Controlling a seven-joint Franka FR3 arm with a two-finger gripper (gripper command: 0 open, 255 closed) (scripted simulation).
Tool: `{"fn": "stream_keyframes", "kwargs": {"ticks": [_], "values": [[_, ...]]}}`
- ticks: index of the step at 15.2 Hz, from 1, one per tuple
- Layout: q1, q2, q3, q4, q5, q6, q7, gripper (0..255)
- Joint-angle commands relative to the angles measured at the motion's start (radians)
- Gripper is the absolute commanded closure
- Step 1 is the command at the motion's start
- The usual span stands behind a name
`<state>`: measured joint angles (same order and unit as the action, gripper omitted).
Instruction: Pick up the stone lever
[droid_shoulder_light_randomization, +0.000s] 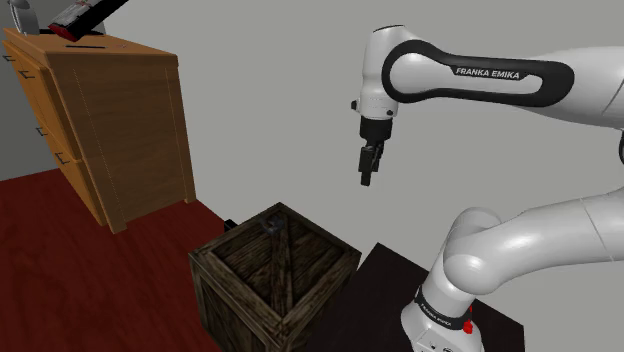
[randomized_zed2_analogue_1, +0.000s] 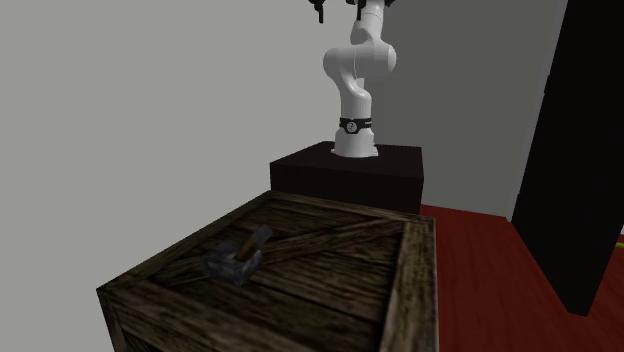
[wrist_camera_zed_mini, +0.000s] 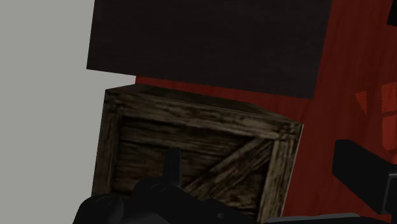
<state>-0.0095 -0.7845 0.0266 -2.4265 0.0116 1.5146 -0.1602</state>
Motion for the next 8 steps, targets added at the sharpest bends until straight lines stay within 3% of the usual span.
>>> {"fn": "stream_keyframes", "kwargs": {"ticks": [1,8], "values": [[0.0,0.0,0.0,0.0,0.0,0.0,0.0,0],[0.02,0.144,-0.106,-0.075,-0.087,0.247,-0.246,0]]}}
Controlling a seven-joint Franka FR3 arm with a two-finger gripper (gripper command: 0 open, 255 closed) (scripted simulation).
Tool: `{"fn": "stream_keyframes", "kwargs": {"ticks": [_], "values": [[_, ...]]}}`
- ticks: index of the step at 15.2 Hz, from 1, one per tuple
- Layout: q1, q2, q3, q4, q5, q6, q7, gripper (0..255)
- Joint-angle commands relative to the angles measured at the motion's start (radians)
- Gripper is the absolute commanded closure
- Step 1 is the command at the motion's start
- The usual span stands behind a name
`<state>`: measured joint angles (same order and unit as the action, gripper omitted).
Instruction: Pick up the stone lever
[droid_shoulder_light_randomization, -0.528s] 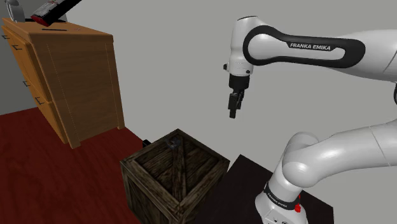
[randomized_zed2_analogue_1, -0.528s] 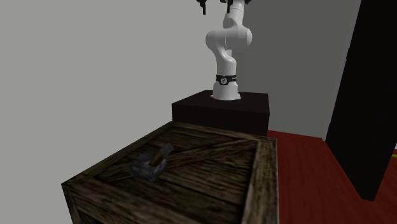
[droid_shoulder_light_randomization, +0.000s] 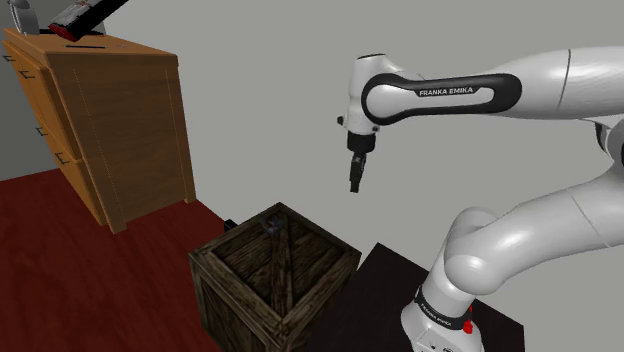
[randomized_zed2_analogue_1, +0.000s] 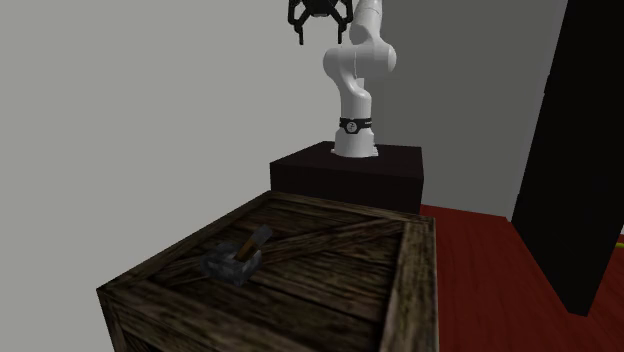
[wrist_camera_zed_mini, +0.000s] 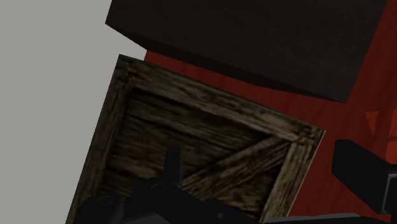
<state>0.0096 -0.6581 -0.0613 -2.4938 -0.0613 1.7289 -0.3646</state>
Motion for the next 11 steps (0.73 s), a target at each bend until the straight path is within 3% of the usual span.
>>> {"fn": "stream_keyframes", "kwargs": {"ticks": [1,11], "values": [[0.004,0.045,-0.032,-0.012,-0.024,0.069,-0.076,0],[0.05,0.394,-0.153,0.042,-0.051,0.411,-0.415,0]]}}
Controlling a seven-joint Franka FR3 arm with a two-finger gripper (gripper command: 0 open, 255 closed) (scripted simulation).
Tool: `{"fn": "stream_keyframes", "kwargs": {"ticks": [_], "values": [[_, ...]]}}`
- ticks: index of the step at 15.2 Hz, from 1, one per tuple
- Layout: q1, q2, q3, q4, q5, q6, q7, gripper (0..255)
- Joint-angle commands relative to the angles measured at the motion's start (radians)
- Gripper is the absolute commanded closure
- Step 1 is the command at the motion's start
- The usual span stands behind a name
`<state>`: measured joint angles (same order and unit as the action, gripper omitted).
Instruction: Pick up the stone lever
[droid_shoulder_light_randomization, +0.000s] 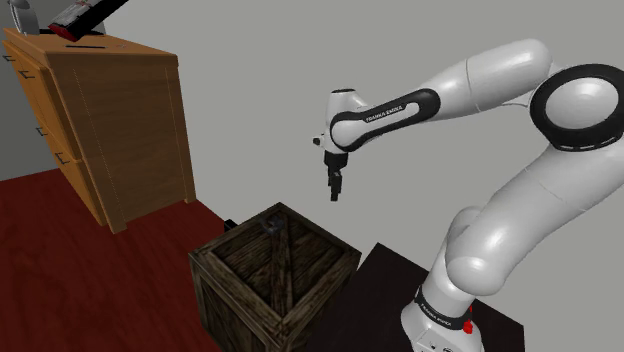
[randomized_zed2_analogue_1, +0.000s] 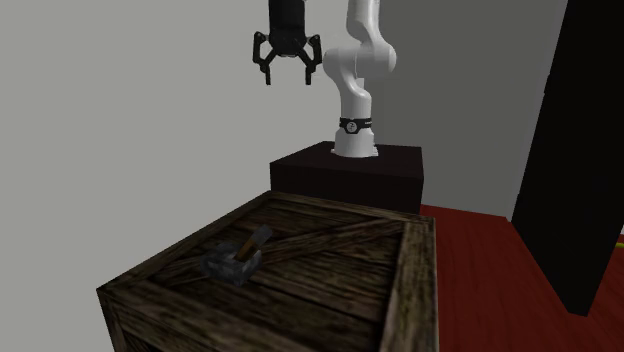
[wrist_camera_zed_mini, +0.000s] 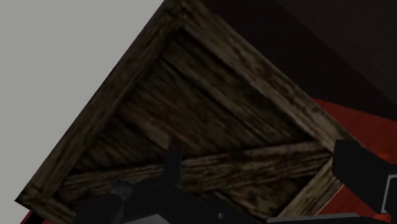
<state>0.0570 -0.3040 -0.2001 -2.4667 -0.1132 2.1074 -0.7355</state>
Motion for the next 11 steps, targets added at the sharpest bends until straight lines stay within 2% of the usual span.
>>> {"fn": "stream_keyframes", "kwargs": {"ticks": [1,6,11], "values": [[0.008,0.079,-0.022,0.029,0.007,0.062,-0.079,0],[0.028,0.28,-0.046,0.119,0.059,0.191,-0.261,0],[0.024,0.48,-0.03,0.24,0.132,0.284,-0.443,0]]}}
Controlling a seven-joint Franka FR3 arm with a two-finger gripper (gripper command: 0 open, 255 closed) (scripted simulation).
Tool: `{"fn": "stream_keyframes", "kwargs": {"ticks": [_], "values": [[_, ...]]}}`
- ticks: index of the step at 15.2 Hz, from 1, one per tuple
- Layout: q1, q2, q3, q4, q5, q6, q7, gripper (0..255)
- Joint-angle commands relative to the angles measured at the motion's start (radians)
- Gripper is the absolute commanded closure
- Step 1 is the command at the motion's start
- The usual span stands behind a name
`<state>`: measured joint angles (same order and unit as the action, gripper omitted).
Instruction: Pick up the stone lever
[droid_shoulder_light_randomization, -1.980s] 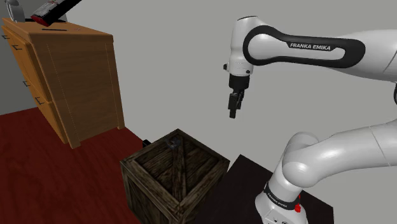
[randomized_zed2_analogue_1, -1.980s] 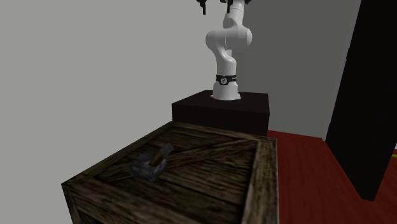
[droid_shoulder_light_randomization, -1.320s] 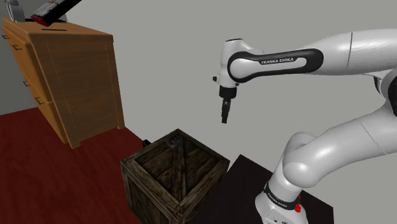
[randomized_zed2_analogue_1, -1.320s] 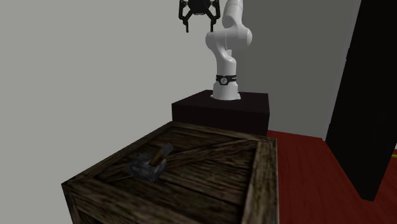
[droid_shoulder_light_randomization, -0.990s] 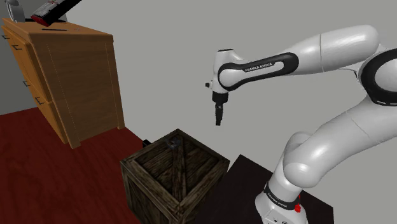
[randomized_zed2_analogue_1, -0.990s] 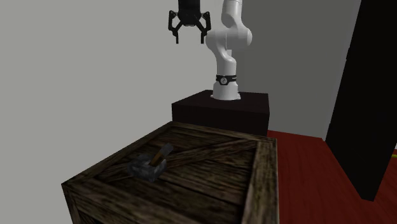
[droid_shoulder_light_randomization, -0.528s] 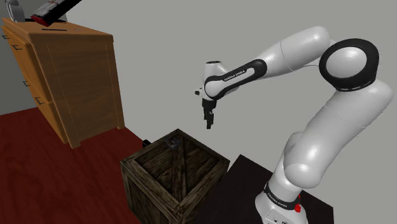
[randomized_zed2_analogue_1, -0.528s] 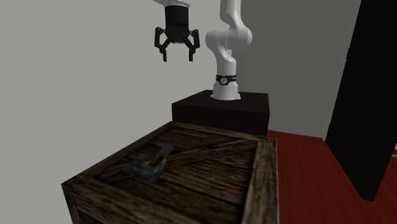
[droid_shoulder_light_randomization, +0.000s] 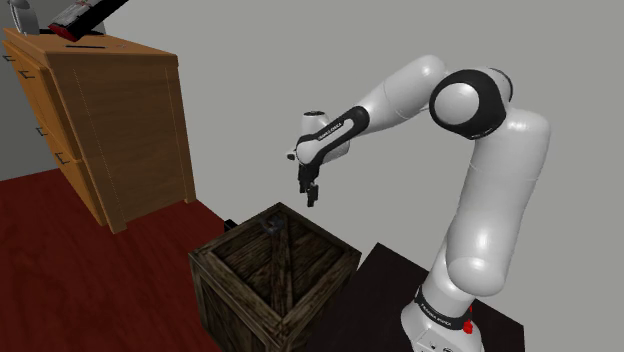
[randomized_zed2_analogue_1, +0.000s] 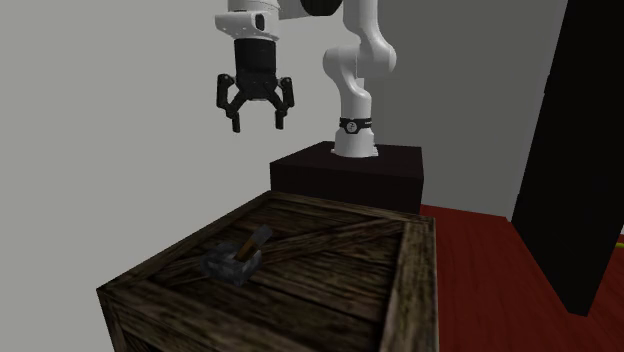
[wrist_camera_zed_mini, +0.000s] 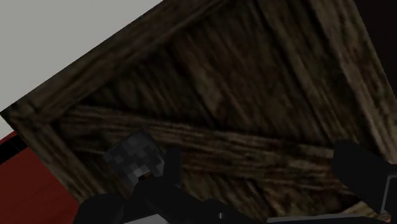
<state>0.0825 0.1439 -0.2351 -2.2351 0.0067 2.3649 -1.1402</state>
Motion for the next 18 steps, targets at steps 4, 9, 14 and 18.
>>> {"fn": "stream_keyframes", "kwargs": {"ticks": [4,9,14,18], "values": [[-0.021,0.184,0.042,0.124,0.059,0.075,-0.166,0],[-0.049,0.366,0.1,0.29,0.086,0.11,-0.298,0],[-0.067,0.545,0.154,0.48,0.082,0.117,-0.404,0],[-0.07,0.586,0.16,0.498,0.084,0.141,-0.411,0]]}}
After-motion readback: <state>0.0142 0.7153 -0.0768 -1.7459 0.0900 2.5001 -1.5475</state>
